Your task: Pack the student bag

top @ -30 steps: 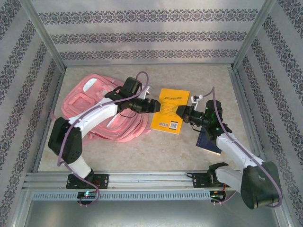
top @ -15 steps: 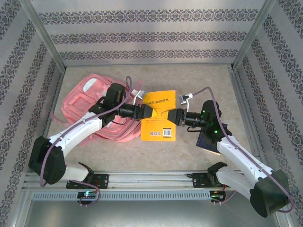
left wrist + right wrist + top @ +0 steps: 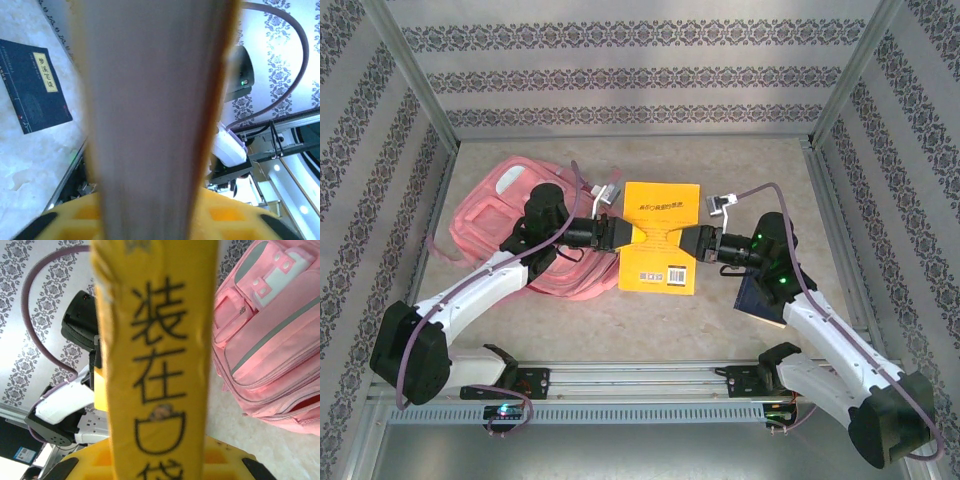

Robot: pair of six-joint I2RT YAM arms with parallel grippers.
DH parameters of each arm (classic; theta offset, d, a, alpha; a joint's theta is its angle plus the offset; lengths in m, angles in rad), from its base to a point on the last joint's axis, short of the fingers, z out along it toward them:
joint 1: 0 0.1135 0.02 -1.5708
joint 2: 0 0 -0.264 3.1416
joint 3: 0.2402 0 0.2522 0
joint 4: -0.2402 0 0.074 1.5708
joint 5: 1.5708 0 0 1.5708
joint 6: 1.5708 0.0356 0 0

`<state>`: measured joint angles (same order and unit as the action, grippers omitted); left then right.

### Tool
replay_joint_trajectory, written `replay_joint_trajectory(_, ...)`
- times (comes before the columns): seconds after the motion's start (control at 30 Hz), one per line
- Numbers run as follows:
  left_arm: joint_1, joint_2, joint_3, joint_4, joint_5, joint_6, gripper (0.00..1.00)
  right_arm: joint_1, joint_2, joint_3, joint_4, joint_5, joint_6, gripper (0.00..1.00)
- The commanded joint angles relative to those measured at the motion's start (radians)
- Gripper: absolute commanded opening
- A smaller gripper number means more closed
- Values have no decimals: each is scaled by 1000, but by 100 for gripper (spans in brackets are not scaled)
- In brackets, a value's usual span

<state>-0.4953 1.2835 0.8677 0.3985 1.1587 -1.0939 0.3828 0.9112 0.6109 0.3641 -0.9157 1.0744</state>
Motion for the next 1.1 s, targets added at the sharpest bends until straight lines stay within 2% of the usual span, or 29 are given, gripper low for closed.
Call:
replay_joint_trajectory(0.0, 12, -32, -2, 45, 16, 17, 19, -14, -17, 10, 57, 43, 3, 0)
replay_joint_trajectory(0.13, 15, -36, 11, -9, -1, 82, 0, -13, -16, 12, 52, 58, -4, 0)
replay_joint_trajectory(0.2, 18, -43, 14, -18, -14, 99, 0, -15, -27, 9, 35, 79, -11, 0)
replay_joint_trajectory(0.23, 21, -47, 15, -10, -20, 96, 0, -15, -37, 5, 23, 95, -16, 5)
replay_joint_trajectory(0.37, 27, -73, 12, 15, -85, 75, 0, -13, -102, -45, 28, 188, -9, 39)
replay_joint_trajectory(0.47, 34, -97, -5, 58, -173, 22, 0, 0, -167, -100, 45, 291, 18, 51)
replay_joint_trajectory(0.57, 41, -112, -37, 152, -278, -70, 0, 32, -226, -149, 69, 391, 46, 57)
replay_joint_trajectory(0.77, 36, -72, -91, 416, -418, -267, 0, 166, -244, -212, 193, 603, 105, 86)
replay_joint_trajectory(0.87, 29, -55, -83, 448, -451, -287, 0, 260, -187, -193, 242, 672, 91, 91)
replay_joint_trajectory(0.97, 21, -50, -73, 445, -482, -281, 0, 337, -117, -161, 282, 733, 78, 92)
replay_joint_trajectory(1.07, 16, -61, -80, 432, -524, -262, 0, 405, -56, -162, 373, 848, 81, 86)
